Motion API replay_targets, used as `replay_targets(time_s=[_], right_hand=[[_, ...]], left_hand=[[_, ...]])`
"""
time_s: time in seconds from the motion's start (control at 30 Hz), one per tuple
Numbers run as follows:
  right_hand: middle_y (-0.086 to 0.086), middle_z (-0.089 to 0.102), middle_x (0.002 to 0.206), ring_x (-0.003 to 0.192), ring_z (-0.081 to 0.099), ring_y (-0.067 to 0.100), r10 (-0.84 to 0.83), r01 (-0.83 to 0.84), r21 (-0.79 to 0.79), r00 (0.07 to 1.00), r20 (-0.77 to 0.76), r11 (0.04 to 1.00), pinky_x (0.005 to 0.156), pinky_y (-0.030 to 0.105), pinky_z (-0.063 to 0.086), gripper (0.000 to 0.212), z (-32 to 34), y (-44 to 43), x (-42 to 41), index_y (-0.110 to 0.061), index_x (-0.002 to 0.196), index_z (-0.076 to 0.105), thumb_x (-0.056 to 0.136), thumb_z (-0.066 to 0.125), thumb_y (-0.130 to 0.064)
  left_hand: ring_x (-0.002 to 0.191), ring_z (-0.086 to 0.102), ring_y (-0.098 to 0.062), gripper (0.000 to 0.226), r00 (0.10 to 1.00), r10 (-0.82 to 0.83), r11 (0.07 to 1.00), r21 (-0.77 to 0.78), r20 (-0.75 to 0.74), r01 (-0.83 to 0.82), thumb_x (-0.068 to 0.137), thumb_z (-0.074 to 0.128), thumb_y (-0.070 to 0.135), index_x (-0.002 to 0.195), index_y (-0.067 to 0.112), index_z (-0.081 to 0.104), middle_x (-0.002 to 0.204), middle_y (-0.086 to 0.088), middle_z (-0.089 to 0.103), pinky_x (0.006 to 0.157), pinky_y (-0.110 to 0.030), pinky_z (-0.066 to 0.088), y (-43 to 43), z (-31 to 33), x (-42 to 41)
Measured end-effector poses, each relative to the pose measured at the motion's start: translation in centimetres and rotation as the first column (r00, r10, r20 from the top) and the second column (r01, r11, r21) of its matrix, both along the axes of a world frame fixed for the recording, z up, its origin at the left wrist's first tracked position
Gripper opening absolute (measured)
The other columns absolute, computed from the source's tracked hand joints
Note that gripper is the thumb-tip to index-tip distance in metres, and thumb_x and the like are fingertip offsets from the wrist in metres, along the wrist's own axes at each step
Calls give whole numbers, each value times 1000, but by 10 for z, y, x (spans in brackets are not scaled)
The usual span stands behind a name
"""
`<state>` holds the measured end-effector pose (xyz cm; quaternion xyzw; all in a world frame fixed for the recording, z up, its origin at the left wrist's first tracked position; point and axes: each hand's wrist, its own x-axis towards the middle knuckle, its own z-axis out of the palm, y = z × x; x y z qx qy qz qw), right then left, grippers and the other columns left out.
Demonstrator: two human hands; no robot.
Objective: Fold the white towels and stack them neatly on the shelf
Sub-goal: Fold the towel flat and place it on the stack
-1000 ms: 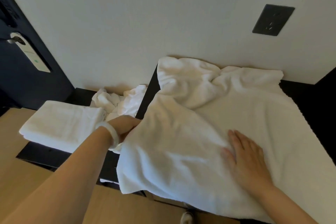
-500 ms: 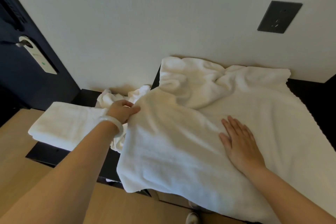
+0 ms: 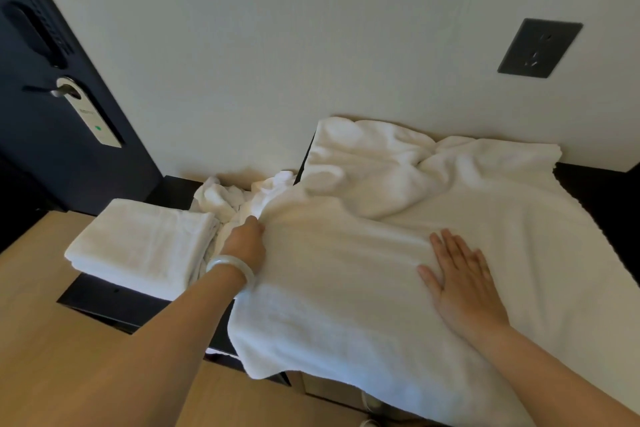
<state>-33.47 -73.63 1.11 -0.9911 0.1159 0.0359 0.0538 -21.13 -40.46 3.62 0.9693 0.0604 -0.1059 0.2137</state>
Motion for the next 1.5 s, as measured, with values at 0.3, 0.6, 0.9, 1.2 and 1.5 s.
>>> replay_targets(time_s=[0.3,0.6,0.9,1.2,1.5], right_hand=[[-2,-11,165,151,-9,17,-32,31,-61,999,-16,998,121,43,-7,88,-1,4,1,-34,156,-6,76,-17,-68],[-5,-5,164,150,-12,8,-7,3,147,1000,22,989,118,32,-16,115,9,-31,-16,-28,157,3,61,-36,-79],[-10,43,147,135,35,3,-376,217,540,904,203,813,113,16,19,37,33,-103,-61,-21,140,51,105,39,-23],[9,57,115,99,60,24,-732,756,514,605,-314,404,77,33,49,50,71,-206,-77,-10,124,53,82,77,-18],[9,67,98,91,63,24,-759,660,699,596,-262,277,78,38,53,14,68,-233,-92,-14,94,66,84,75,-17]], left_hand=[[119,57,-35,57,781,-508,861,191,364,471,89,30,37,129,5,56,130,-20,58,103,-39,32,-98,3,-42],[148,-20,-18,81,873,-485,836,321,54,445,74,-22,56,151,32,-16,160,1,-25,118,-52,-10,-113,-29,-46],[137,42,-30,59,586,-779,626,322,224,710,102,13,50,142,22,46,149,-12,43,111,-50,15,-235,-31,-80],[139,29,-22,64,643,-740,670,307,198,676,99,9,54,144,26,44,152,-6,41,113,-44,8,-243,-45,-68],[137,32,-22,63,639,-740,672,265,211,691,100,11,54,141,25,48,148,-6,46,113,-42,9,-238,-44,-69]])
